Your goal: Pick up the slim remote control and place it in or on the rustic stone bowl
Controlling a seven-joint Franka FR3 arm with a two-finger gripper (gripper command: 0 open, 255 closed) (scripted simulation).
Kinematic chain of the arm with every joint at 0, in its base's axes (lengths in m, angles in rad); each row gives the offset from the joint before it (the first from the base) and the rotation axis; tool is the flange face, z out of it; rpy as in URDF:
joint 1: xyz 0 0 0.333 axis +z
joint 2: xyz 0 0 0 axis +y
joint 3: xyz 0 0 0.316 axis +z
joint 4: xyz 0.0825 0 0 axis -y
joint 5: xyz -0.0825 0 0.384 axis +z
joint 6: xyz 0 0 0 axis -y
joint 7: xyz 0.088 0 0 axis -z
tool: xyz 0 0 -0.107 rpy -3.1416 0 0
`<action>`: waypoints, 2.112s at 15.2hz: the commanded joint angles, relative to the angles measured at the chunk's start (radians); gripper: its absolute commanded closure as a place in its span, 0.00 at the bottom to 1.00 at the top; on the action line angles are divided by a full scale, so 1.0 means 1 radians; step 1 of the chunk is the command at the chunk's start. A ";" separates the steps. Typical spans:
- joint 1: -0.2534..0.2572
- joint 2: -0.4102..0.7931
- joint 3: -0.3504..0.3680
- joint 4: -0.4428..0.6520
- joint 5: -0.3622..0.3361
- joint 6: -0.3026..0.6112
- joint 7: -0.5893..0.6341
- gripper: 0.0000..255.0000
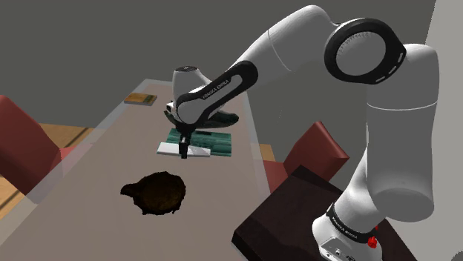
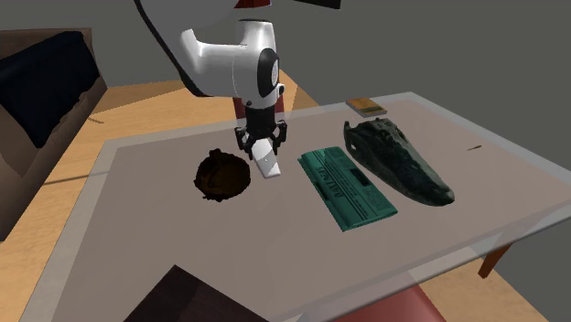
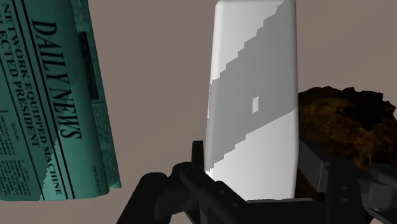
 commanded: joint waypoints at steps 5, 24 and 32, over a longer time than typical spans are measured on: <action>0.104 0.056 0.024 0.098 -0.020 -0.042 0.138 1.00; 0.198 0.250 0.028 0.219 -0.051 0.031 0.249 1.00; 0.198 0.251 0.028 0.219 -0.051 0.031 0.249 0.00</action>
